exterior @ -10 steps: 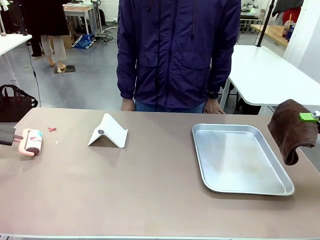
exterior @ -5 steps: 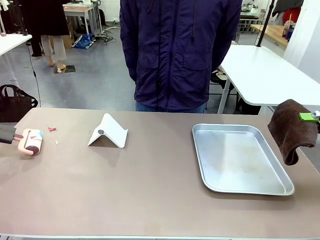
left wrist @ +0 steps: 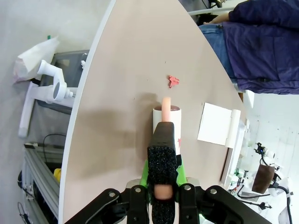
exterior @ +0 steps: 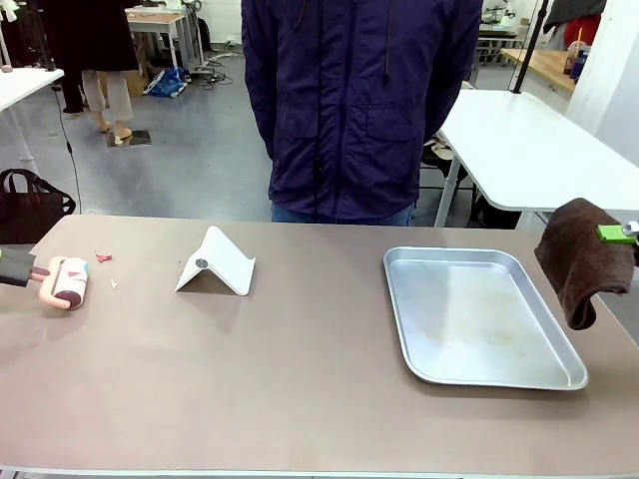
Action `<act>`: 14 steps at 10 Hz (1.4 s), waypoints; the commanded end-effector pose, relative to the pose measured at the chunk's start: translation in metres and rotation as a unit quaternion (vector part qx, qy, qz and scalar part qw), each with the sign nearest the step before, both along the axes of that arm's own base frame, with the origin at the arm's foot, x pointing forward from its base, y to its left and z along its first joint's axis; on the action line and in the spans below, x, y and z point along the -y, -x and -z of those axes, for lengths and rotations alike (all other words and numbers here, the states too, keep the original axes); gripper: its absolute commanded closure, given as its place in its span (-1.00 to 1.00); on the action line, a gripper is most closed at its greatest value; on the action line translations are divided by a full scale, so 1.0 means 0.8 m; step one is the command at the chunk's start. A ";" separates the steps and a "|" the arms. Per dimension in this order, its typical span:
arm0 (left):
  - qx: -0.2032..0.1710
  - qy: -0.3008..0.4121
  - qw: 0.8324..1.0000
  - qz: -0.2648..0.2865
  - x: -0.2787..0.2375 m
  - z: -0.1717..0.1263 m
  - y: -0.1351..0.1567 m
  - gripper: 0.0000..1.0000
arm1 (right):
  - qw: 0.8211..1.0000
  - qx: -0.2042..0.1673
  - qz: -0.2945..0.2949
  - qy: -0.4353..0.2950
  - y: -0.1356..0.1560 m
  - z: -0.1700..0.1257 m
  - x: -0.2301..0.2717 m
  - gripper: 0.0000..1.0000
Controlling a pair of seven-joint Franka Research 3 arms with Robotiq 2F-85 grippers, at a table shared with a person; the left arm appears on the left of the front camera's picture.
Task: Clean the surface of the table.
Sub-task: Clean the area not pointed to by the person.
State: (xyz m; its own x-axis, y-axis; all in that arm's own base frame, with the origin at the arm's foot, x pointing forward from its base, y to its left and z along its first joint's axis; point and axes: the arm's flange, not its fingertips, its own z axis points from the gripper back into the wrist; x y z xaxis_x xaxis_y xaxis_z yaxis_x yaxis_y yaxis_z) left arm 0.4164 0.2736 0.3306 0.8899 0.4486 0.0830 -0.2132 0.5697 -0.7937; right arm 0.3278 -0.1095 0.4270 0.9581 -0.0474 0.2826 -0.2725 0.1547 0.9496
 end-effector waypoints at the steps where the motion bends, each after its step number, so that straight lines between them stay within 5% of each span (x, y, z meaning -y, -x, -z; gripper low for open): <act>1: -0.003 -0.029 1.000 -0.001 0.018 0.016 -0.004 0.55 | 1.000 0.009 0.001 -0.005 -0.002 -0.005 0.001 0.81; 14: 0.011 -0.057 0.995 0.076 0.130 0.023 -0.049 0.55 | 1.000 0.009 0.001 -0.005 -0.002 -0.005 0.001 0.81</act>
